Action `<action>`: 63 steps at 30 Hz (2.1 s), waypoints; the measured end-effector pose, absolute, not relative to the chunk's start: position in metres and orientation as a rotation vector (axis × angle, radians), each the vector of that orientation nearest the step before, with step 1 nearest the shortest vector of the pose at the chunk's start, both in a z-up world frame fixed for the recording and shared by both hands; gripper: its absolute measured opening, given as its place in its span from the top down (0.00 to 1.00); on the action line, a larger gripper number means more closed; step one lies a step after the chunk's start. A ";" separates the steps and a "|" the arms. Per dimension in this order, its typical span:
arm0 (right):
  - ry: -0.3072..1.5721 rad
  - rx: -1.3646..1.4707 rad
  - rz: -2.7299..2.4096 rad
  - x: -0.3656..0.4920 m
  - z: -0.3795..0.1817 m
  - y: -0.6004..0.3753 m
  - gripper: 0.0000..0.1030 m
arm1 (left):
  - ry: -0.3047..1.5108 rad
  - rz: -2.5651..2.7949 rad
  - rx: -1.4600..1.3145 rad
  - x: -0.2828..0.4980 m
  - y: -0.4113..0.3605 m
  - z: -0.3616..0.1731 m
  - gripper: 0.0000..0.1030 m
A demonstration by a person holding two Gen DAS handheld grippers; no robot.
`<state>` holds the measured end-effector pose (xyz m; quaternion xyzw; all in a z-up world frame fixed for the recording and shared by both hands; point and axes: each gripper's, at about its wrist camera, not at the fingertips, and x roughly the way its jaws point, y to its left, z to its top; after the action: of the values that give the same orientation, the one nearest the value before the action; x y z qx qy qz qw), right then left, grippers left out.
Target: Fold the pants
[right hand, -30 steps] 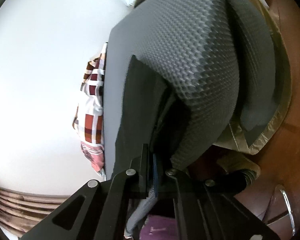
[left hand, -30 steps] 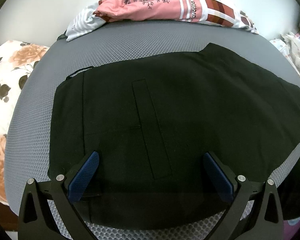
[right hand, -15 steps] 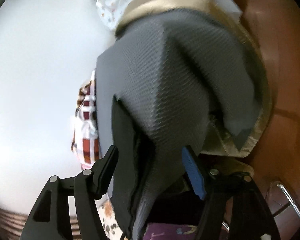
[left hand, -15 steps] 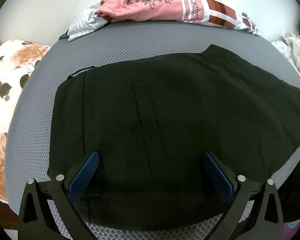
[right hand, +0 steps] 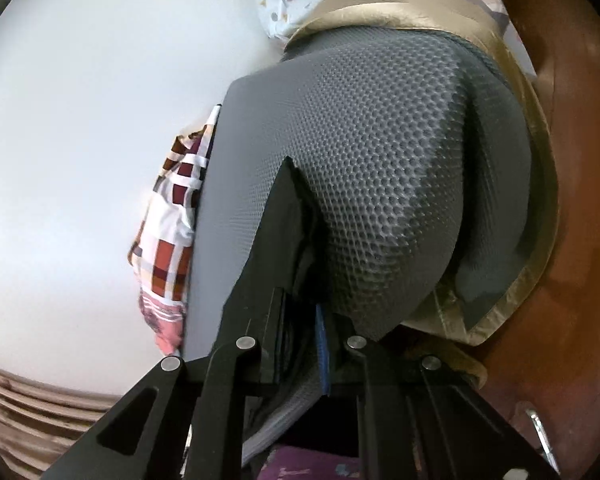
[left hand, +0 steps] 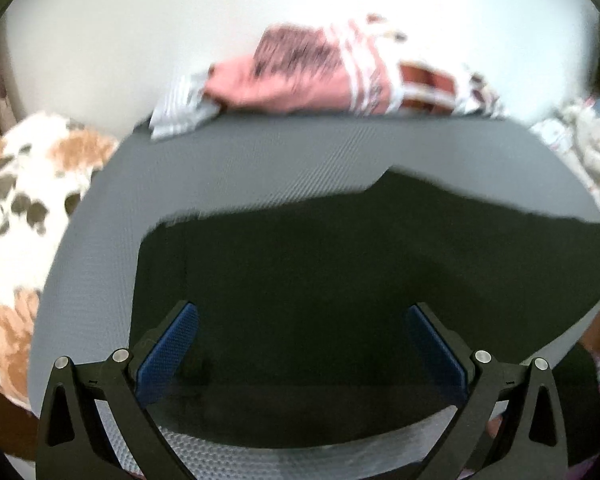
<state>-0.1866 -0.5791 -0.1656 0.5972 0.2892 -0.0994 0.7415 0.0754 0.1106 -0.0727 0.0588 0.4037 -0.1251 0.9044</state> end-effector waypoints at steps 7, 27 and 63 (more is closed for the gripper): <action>0.583 1.400 -0.168 -0.171 -0.182 -0.586 0.48 | 0.768 -0.220 0.052 0.068 0.118 -0.059 0.00; 0.655 1.315 -0.231 -0.141 -0.186 -0.600 0.88 | 0.838 -0.014 -0.276 0.045 0.259 -0.106 0.00; 0.662 1.338 -0.231 -0.140 -0.186 -0.597 0.88 | 0.894 -0.058 -0.092 0.072 0.226 -0.085 0.81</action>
<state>-0.1396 -0.5974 -0.1859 0.6074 0.3004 -0.1048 0.7279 0.0725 0.2260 -0.0851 -0.0445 0.4322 -0.0282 0.9002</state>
